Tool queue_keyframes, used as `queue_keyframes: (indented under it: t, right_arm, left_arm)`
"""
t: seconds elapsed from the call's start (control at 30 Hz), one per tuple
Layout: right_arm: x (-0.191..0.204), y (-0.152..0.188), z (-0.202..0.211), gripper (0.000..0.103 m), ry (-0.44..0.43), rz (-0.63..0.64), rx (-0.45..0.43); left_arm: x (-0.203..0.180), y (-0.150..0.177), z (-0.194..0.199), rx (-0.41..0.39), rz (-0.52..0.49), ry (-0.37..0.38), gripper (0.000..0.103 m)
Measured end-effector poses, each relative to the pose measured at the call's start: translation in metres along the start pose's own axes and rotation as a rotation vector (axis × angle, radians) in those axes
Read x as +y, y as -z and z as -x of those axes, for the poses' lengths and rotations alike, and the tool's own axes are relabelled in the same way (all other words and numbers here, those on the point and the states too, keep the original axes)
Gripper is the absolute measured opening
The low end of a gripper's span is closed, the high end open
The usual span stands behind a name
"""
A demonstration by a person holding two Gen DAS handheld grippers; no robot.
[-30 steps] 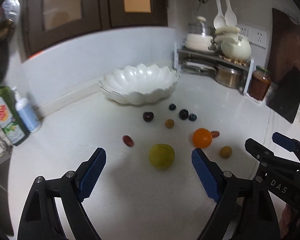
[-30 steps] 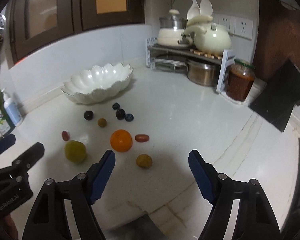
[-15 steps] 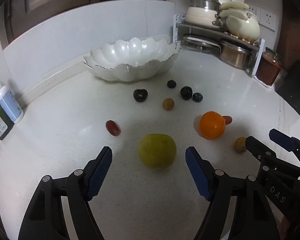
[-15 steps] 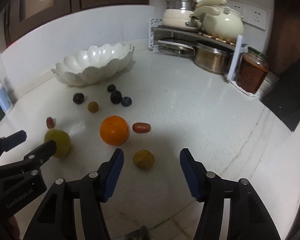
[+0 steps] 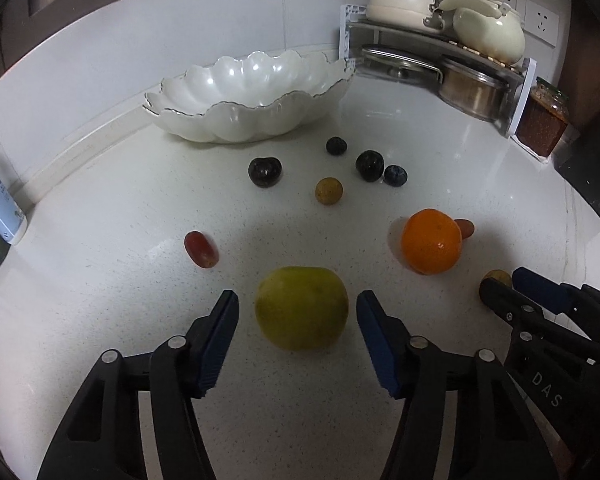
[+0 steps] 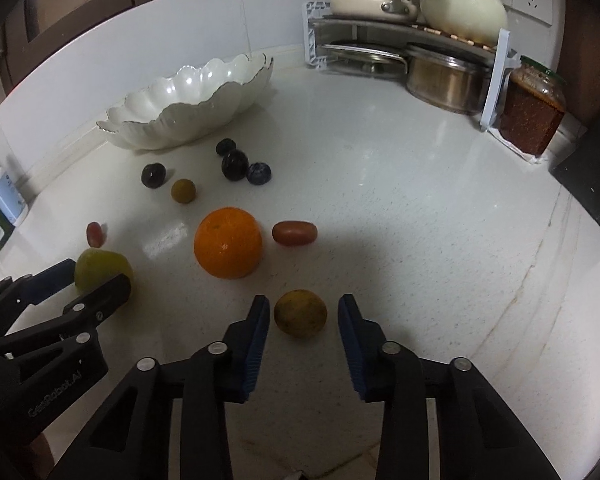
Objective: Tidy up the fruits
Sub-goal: 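Close the left tool on the green apple while the right tool grasps the small yellow fruit, then lift the green apple with the left tool while the right tool carries the yellow fruit to the bowl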
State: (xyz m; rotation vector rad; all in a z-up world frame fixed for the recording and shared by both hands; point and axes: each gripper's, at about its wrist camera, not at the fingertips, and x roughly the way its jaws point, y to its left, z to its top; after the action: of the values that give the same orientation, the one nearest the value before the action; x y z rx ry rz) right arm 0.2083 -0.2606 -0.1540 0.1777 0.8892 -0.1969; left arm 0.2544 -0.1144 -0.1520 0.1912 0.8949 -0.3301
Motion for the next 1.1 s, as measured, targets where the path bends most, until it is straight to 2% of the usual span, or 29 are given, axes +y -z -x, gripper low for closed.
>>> queue_keyframes:
  t: [0.1, 0.43, 0.87, 1.1]
  right_arm:
    - [0.000, 0.000, -0.003, 0.030, -0.005, -0.006, 0.009]
    - [0.007, -0.007, 0.011, 0.030, -0.014, 0.009, -0.015]
    - [0.024, -0.045, 0.033, 0.030, -0.086, 0.060, -0.115]
    - [0.042, -0.072, 0.042, 0.030, -0.124, 0.102, -0.182]
  left_arm:
    - [0.000, 0.000, -0.003, 0.007, -0.002, 0.019, 0.049]
    - [0.004, -0.004, -0.001, 0.017, 0.015, 0.052, 0.048]
    - [0.021, -0.036, 0.038, -0.139, 0.062, 0.031, 0.048]
    - [0.036, -0.059, 0.056, -0.228, 0.092, -0.012, 0.048]
